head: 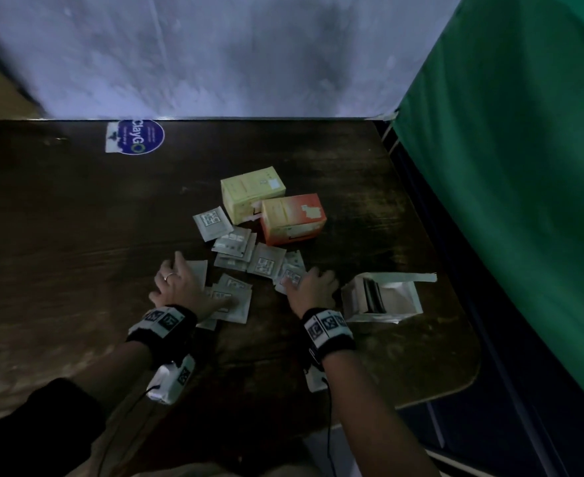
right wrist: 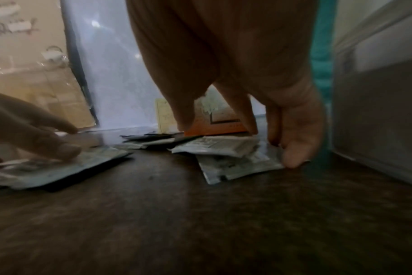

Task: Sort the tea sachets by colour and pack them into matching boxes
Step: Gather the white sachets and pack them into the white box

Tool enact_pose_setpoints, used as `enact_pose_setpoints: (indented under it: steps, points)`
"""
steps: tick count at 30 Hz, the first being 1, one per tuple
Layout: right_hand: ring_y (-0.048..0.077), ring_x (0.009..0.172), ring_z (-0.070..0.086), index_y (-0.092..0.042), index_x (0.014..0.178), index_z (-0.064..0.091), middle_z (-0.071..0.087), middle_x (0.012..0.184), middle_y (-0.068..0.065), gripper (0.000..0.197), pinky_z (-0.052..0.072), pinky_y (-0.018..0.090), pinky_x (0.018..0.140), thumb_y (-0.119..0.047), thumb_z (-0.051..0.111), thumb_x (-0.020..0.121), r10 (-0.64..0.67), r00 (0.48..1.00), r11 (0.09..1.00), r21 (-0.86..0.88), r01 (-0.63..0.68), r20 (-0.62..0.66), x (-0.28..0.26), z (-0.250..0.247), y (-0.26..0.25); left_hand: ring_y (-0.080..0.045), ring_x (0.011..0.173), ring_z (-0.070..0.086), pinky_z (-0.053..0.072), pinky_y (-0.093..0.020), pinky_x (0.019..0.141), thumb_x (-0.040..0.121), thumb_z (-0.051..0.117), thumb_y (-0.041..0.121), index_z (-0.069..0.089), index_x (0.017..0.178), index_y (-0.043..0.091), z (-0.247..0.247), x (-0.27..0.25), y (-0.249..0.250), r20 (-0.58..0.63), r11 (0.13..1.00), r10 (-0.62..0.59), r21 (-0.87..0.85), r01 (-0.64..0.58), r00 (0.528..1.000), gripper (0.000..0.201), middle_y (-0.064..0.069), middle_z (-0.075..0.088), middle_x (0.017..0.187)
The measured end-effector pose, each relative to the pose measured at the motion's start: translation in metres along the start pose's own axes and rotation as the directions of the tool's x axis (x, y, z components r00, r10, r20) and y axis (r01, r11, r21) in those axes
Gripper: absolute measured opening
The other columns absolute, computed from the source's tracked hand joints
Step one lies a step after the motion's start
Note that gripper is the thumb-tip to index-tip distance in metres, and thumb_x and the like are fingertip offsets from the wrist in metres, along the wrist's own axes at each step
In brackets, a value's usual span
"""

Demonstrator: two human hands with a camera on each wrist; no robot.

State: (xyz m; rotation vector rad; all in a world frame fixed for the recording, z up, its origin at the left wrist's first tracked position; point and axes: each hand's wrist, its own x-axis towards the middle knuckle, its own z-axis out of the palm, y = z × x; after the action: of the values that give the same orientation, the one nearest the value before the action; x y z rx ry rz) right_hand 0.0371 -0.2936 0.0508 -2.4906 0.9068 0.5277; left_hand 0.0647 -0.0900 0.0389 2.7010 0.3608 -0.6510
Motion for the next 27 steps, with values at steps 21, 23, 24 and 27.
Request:
enact_pose_setpoints:
  steps: [21,23,24,27]
  points:
    - [0.022,0.088,0.059,-0.014,0.089,0.063,0.063,0.1,0.007,0.014,0.047,0.028,0.07,-0.022,0.07,0.08,0.001,1.0,0.964,0.267,-0.002,0.003,0.011,0.016,0.018,-0.033,0.115,0.048,0.044,-0.041,0.099,0.073,0.072,0.014,0.052,0.128,0.027,0.014,0.003,0.013,0.094,0.95,0.224,-0.242,-0.196,0.97,0.06,-0.014,0.044,0.122]
    - [0.016,0.081,0.055,-0.01,0.093,0.063,0.064,0.094,0.004,0.012,0.04,0.025,0.067,-0.018,0.067,0.084,-0.043,0.999,0.951,0.308,0.039,0.006,-0.001,0.01,0.028,-0.033,0.118,0.046,0.043,-0.043,0.1,0.073,0.073,0.018,0.051,0.129,0.026,0.011,0.001,0.014,0.107,0.951,0.23,-0.235,-0.2,0.967,0.06,-0.014,0.043,0.124]
    - [0.015,0.08,0.055,-0.01,0.093,0.063,0.064,0.093,0.003,0.012,0.04,0.025,0.067,-0.017,0.067,0.085,-0.052,0.999,0.942,0.331,0.052,-0.01,-0.01,0.004,0.033,-0.033,0.12,0.044,0.042,-0.044,0.1,0.075,0.073,0.021,0.048,0.131,0.027,0.009,-0.002,0.016,0.115,0.96,0.226,-0.195,-0.201,0.967,0.062,-0.014,0.041,0.128]
    - [0.019,0.087,0.062,-0.013,0.09,0.064,0.068,0.093,0.004,0.01,0.048,0.029,0.072,-0.015,0.07,0.082,-0.09,0.99,0.91,0.395,0.127,-0.11,-0.023,-0.01,0.042,-0.032,0.126,0.037,0.038,-0.047,0.101,0.083,0.064,0.028,0.038,0.137,0.026,0.003,-0.01,0.025,0.014,0.963,0.263,-0.063,-0.261,0.965,0.059,-0.01,0.034,0.139]
